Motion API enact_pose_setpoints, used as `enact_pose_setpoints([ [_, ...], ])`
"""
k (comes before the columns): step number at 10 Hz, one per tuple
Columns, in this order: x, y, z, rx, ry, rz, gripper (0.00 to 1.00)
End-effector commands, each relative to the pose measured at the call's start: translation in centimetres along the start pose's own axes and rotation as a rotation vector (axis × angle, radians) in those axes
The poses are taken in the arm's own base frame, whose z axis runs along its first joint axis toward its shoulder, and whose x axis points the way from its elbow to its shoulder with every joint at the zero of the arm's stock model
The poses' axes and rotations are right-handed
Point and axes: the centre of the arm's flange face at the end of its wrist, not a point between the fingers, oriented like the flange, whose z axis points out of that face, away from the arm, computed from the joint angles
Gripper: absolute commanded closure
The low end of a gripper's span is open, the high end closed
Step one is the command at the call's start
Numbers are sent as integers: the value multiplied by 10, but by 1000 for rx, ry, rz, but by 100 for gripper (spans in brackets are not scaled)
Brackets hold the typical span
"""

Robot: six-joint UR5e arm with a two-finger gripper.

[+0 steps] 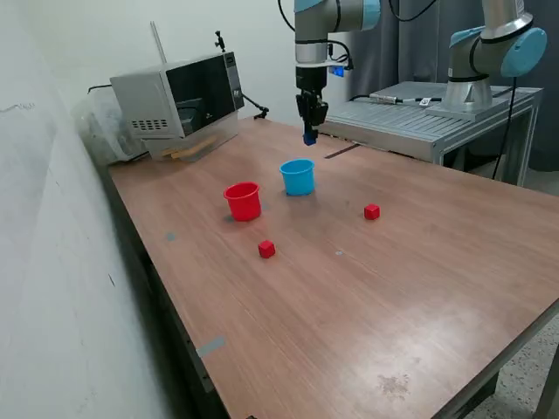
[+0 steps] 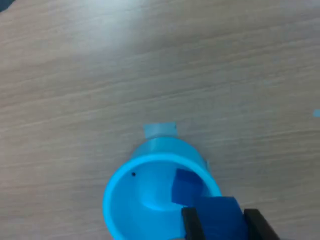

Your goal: Place red objects in the red bin, and blue objects in the blue bin.

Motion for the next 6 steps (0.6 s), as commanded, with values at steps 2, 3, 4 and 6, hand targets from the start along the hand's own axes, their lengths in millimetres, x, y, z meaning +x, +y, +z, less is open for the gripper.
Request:
enact_pose_setpoints([
  [2, 1, 4, 8, -15, 9, -1, 100],
  [3, 0, 5, 11, -12, 7, -1, 100],
  [4, 0, 6, 12, -18, 7, -1, 100],
  [6, -16, 9, 13, -20, 3, 26, 100],
])
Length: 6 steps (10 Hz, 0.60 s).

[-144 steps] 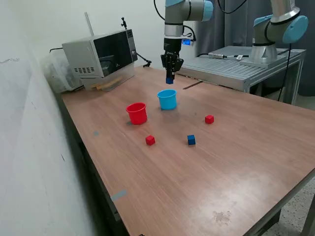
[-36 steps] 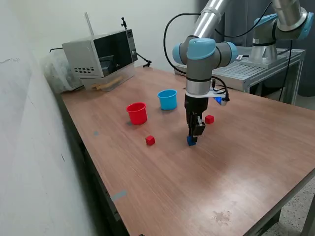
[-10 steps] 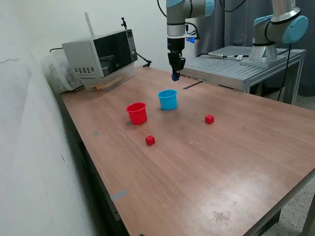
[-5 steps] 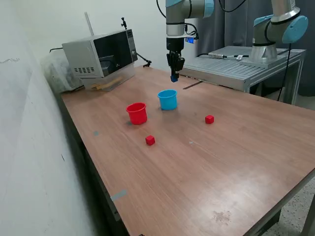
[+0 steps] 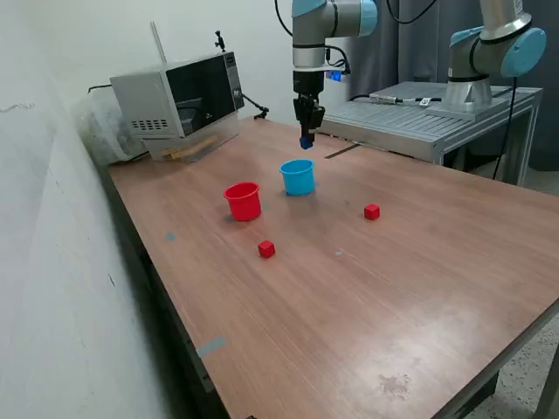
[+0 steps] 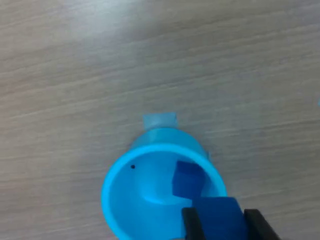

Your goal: Place red objects in the red bin, and blue objects in the blue bin.

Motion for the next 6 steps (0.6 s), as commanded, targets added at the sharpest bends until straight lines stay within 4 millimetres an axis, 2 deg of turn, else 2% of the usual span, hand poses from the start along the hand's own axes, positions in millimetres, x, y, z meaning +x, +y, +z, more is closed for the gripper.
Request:
enact_pose_setpoints([
  [1, -13, 6, 2, -8, -4, 22, 100],
  [6, -14, 7, 2, -11, -4, 5, 100],
])
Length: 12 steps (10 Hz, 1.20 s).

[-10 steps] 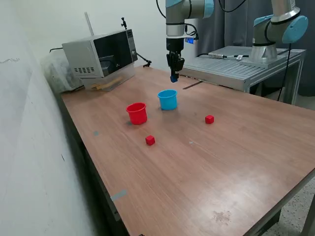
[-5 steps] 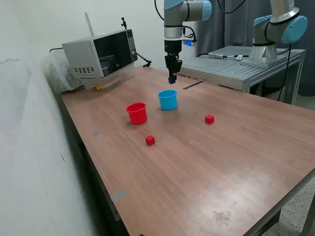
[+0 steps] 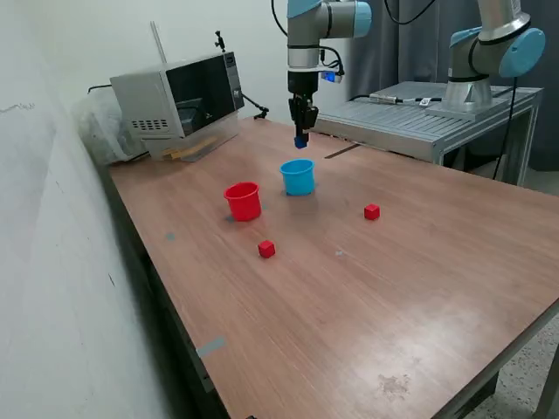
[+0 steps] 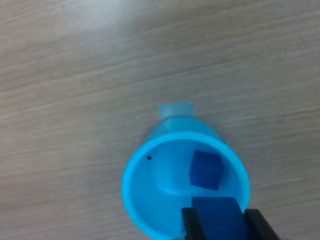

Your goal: Place red objects in the red bin, and blue objects in the blue bin.

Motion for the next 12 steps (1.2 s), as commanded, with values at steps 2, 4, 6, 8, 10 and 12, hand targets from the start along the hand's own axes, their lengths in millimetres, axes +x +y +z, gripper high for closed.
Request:
enact_pose_setpoints([
  [2, -1, 0, -1, -4, -1, -19, 0],
  [4, -4, 1, -1, -14, -2, -14, 0],
  [6, -20, 3, -2, -14, -7, 10, 0],
  [8, -11, -5, -6, -8, -7, -61, 0],
  [10, 6, -45, -47, -41, -4, -144, 0],
  [12, 78, -121, -92, -32, 21, -339, 0],
])
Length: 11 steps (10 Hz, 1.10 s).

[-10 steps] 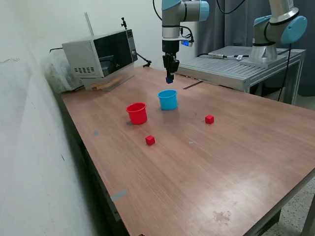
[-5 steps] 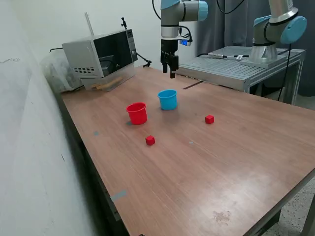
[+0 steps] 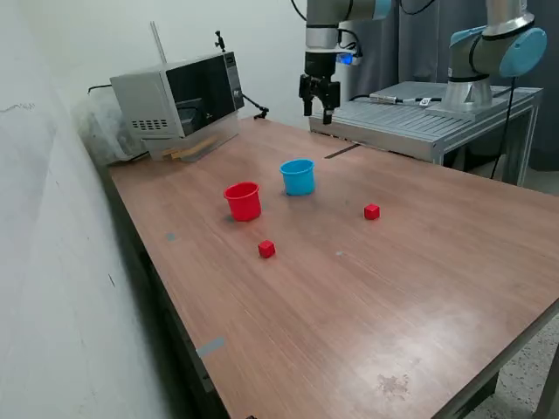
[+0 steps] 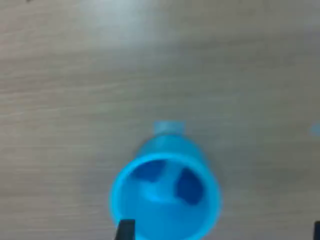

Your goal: Place red objects in the red bin, and blue objects in the blue bin.

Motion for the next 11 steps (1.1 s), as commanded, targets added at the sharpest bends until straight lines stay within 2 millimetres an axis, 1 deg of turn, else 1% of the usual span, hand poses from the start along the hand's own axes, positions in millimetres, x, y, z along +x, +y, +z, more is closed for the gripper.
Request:
enact_pose_setpoints([
  [1, 108, -83, -65, -3, 36, -264, 0],
  [2, 137, -96, -77, 0, 47, -316, 0],
  [3, 167, -112, -82, 22, 58, -379, 0],
  [4, 189, -122, -85, 31, 65, -412, 0],
  [5, 196, -119, -88, 24, 68, -415, 0],
  [6, 198, -104, -87, 20, 69, -408, 0],
  [7, 201, -82, -70, 42, 66, -349, 0],
  [8, 204, -70, -47, 75, 65, -325, 0],
  [9, 207, -57, -26, 62, 67, -319, 0],
  [11, 214, -40, 5, 54, 70, -285, 0],
])
